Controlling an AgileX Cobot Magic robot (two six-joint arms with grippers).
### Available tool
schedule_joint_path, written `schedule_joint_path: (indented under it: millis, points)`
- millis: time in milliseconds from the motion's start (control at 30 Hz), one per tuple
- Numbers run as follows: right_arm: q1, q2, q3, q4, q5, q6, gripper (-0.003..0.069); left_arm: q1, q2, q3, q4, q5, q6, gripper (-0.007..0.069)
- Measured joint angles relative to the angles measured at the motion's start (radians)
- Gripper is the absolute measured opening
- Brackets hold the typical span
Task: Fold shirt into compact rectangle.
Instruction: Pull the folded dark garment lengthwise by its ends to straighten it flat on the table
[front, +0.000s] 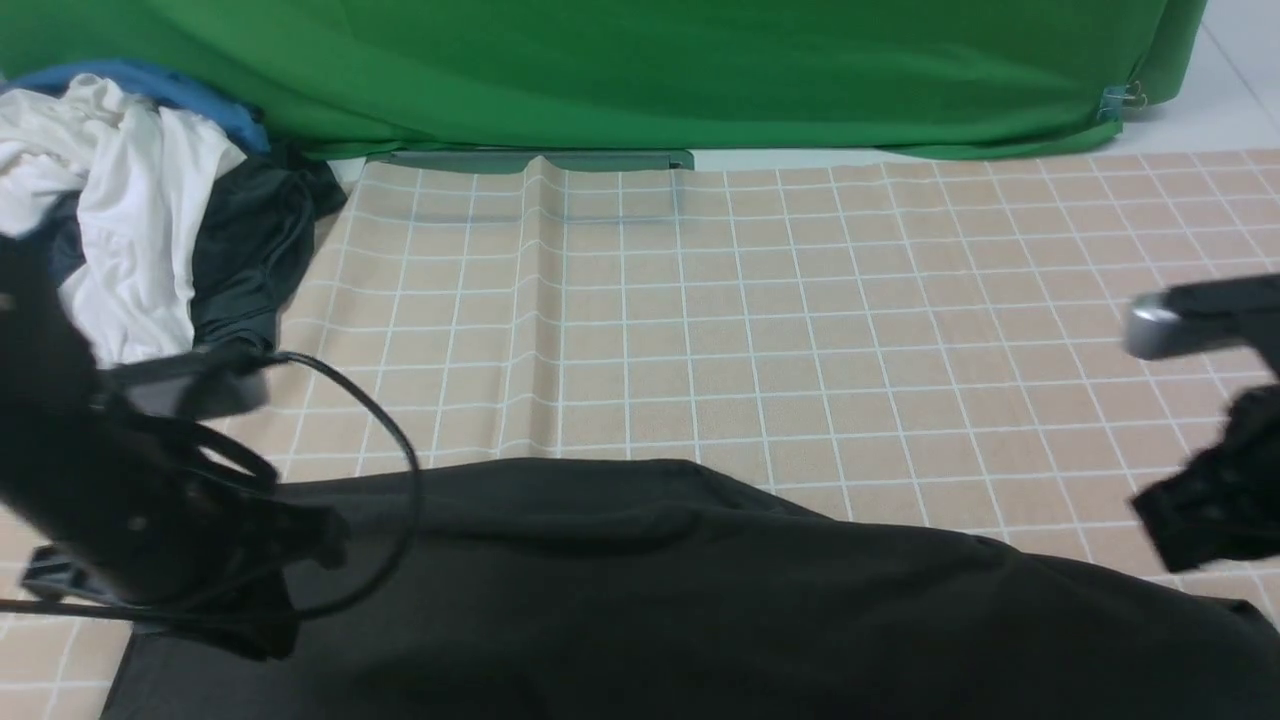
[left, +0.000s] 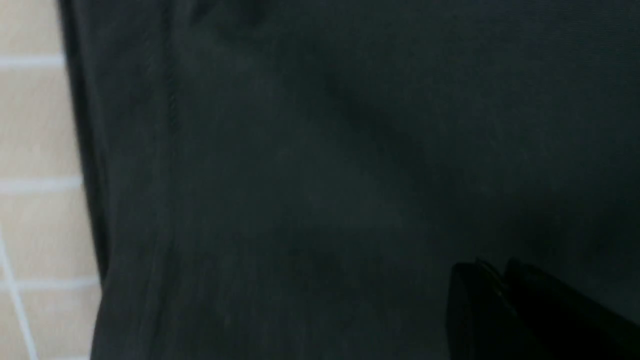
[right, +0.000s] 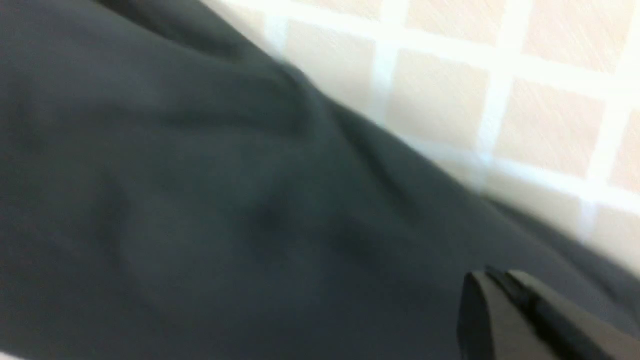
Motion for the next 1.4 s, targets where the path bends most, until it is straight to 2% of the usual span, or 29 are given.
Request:
schedule_joint_path:
  millis: [33,133,167,267,333,400,600,667,733,767,833,867,967,1133,1200,1300,1400]
  points:
    - [0.027,0.005,-0.002,0.002,-0.02,0.0,0.0051,-0.012,0.019,0.0,0.0,-0.015,0.0,0.0015]
    - [0.104,0.043,-0.022,0.006,-0.099,0.0,0.0141,-0.03,0.075,0.0,-0.011,-0.092,0.0,0.0015]
    - [0.135,0.071,-0.038,0.007,-0.122,-0.006,0.0215,-0.032,0.102,0.0,-0.013,-0.105,-0.002,0.0015]
    - [0.189,0.14,-0.094,0.007,-0.141,-0.028,0.0363,-0.033,0.154,0.0,0.01,-0.131,-0.014,0.0015]
    - [0.219,0.188,-0.132,0.007,-0.143,-0.036,0.0425,-0.033,0.184,0.0,0.04,-0.153,-0.042,0.0015]
    - [0.244,0.239,-0.166,0.007,-0.134,-0.057,0.0456,-0.033,0.208,0.0,0.062,-0.175,-0.065,0.0015]
    - [0.27,0.362,-0.211,0.008,-0.103,-0.099,0.0472,-0.033,0.226,0.0,0.072,-0.215,-0.077,0.0015]
    - [0.27,0.394,-0.211,0.008,-0.086,-0.125,0.0456,-0.033,0.226,0.0,0.074,-0.218,-0.079,0.0015]
    - [0.27,0.411,-0.211,0.008,-0.081,-0.149,0.0388,-0.033,0.226,0.0,0.075,-0.219,-0.079,0.0017]
    - [0.27,0.417,-0.211,0.008,-0.081,-0.16,0.0271,-0.033,0.226,0.0,0.075,-0.22,-0.079,0.0017]
    - [0.268,0.416,-0.212,0.008,-0.088,-0.164,0.0127,-0.033,0.226,0.0,0.075,-0.22,-0.081,0.0017]
    - [0.266,0.414,-0.217,0.007,-0.09,-0.164,0.0091,-0.033,0.226,0.0,0.075,-0.22,-0.082,0.0018]
    - [0.248,0.401,-0.232,-0.001,-0.092,-0.15,0.0069,-0.033,0.226,0.0,0.075,-0.22,-0.082,0.0018]
    - [0.201,0.376,-0.257,-0.032,-0.097,-0.089,0.0071,-0.033,0.226,0.0,0.075,-0.219,-0.082,0.0018]
    - [0.196,0.377,-0.258,-0.038,-0.091,-0.081,0.0093,-0.033,0.226,0.0,0.075,-0.219,-0.082,0.0018]
    - [0.196,0.377,-0.258,-0.046,-0.089,-0.078,0.022,-0.033,0.226,0.0,0.075,-0.217,-0.082,0.0018]
    - [0.196,0.376,-0.268,-0.096,-0.08,-0.071,0.0416,-0.033,0.226,0.0,0.071,-0.22,-0.082,0.0018]
